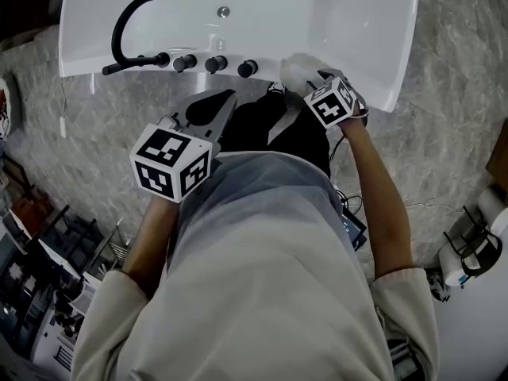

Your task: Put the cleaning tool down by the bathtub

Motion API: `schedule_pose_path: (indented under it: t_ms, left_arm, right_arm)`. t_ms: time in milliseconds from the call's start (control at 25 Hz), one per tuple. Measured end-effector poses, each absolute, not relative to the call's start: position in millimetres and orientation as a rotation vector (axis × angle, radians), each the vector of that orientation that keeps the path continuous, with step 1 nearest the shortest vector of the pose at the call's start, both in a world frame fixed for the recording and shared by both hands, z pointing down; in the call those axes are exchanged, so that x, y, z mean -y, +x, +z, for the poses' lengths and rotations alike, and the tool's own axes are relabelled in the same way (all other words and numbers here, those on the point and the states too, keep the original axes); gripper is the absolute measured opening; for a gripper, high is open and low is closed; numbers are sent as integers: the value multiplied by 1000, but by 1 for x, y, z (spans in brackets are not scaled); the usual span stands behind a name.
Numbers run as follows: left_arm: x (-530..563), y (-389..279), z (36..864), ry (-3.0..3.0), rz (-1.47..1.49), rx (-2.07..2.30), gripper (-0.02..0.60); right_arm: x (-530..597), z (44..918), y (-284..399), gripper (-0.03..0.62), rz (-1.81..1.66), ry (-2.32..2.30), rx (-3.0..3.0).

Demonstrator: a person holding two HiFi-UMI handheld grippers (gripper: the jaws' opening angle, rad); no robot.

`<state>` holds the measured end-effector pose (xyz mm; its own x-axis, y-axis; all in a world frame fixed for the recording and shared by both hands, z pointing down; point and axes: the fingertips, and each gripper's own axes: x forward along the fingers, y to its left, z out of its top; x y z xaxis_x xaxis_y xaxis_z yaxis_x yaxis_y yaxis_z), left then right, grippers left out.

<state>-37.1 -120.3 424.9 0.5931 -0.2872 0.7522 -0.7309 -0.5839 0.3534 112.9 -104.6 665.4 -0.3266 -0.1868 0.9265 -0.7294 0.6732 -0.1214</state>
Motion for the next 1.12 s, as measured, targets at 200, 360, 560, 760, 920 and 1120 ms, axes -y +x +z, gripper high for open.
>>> schedule_pose_path:
  t_ms: [200, 360, 560, 760, 920, 1120]
  left_arm:
    - [125, -28, 424, 2176, 851, 780, 5]
    - [125, -22, 424, 2189, 856, 757, 5]
    - [129, -16, 424, 2207, 850, 735, 5]
    - [133, -9, 421, 2232, 838, 716, 5]
    - [133, -4, 417, 2249, 828, 709, 5]
    - [133, 0, 410, 2280, 807, 704, 5]
  right_arm:
    - [104, 655, 116, 143, 674, 745, 1860]
    - [105, 645, 119, 143, 683, 781, 1871]
    - [102, 635, 125, 142, 710, 831, 1874]
    - [97, 623, 130, 135, 747, 869, 1878]
    - [93, 611, 133, 117, 761, 895, 1891]
    - [85, 593, 131, 104, 757, 916, 1917]
